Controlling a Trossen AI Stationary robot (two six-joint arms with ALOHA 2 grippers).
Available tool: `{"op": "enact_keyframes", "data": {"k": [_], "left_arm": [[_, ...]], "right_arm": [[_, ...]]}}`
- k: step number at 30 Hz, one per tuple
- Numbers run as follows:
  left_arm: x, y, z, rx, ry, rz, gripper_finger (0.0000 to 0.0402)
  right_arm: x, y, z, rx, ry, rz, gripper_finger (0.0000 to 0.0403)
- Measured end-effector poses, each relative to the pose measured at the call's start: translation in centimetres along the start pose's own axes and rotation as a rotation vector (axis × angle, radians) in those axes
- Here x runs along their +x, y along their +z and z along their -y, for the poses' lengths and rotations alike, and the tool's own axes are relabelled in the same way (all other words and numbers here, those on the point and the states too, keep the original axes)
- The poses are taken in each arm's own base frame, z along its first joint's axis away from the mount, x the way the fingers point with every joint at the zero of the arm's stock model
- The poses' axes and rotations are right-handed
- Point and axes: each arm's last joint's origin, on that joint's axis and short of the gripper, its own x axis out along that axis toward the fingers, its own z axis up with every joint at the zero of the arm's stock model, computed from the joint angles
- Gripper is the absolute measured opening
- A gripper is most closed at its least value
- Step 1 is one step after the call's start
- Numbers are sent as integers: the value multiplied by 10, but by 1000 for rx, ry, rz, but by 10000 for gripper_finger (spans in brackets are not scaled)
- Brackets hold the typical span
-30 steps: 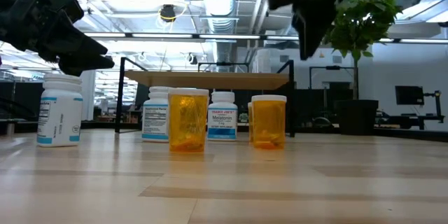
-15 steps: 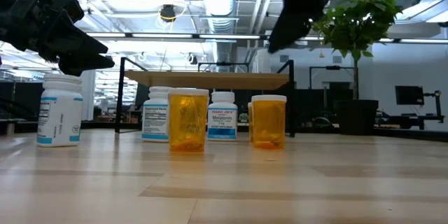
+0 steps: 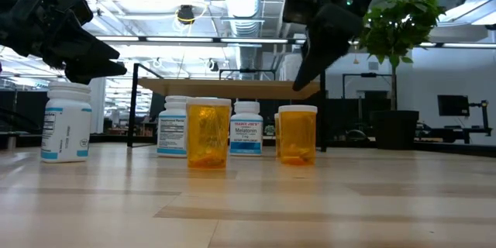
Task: Pick and place medicine bottles onto shelf by color
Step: Put the top orange pill bottle on the shelf
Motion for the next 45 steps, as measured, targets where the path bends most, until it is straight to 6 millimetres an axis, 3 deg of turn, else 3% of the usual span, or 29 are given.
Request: {"op": "enact_keyframes", "data": {"k": [15,27,38,45], "left_arm": [[0,0,0,7,0,0,222],[0,0,0,6,0,0,222],[0,0,0,6,0,0,222],[0,0,0,5,-1,0,222]], "right_arm": [[0,6,2,73,-23,65,280],[0,7,4,90,-42,72,345],[0,8,6,60,-48,77,334],[25,2,6,75,-57,-2,329]]}}
